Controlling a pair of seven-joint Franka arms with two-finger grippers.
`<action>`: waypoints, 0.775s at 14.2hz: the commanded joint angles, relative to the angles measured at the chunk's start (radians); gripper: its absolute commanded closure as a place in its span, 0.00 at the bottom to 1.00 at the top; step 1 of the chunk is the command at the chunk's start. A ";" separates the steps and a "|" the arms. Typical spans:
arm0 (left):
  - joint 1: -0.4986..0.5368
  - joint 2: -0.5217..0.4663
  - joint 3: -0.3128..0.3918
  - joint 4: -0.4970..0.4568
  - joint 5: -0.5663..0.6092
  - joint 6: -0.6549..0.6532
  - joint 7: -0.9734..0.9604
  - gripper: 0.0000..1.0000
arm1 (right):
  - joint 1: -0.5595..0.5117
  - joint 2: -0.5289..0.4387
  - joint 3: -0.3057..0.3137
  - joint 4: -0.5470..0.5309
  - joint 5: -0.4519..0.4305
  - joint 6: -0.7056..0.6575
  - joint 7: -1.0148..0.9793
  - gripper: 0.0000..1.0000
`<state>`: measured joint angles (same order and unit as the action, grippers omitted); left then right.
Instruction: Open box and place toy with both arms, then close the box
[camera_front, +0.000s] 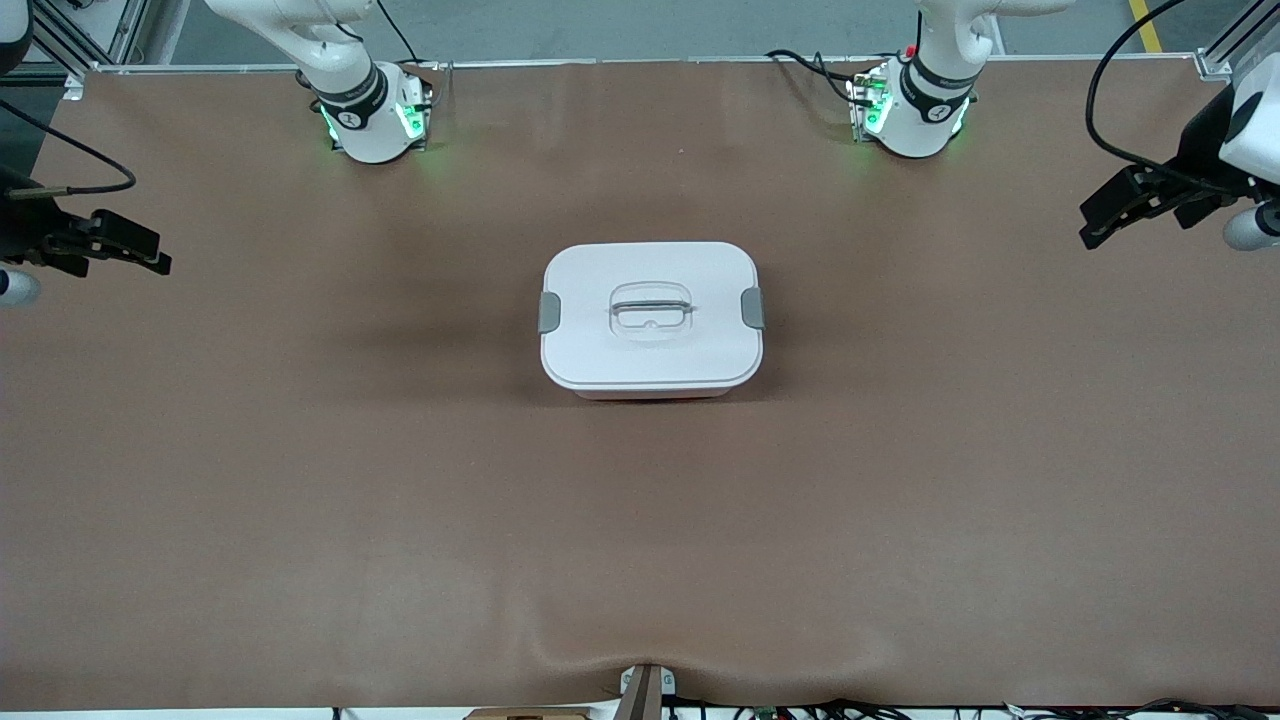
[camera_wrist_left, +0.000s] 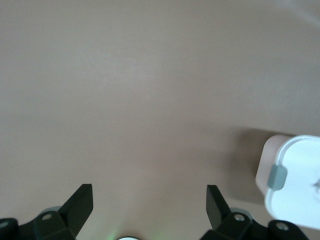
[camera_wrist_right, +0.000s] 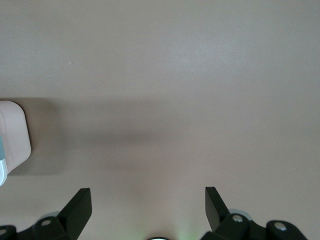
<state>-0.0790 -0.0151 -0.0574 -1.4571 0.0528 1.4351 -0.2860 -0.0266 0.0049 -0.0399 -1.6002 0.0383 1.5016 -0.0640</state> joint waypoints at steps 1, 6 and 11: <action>-0.002 -0.038 0.017 -0.022 -0.011 -0.047 0.053 0.00 | -0.023 0.001 0.017 0.006 -0.009 0.000 0.007 0.00; -0.004 -0.065 0.059 -0.031 -0.028 -0.076 0.085 0.00 | -0.024 0.001 0.017 0.006 -0.009 0.000 0.007 0.00; -0.008 -0.057 0.062 -0.058 -0.045 -0.030 0.128 0.00 | -0.024 0.003 0.017 0.006 -0.009 0.000 0.007 0.00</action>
<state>-0.0822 -0.0598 -0.0052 -1.4939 0.0250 1.3788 -0.1847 -0.0270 0.0054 -0.0406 -1.6001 0.0383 1.5017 -0.0640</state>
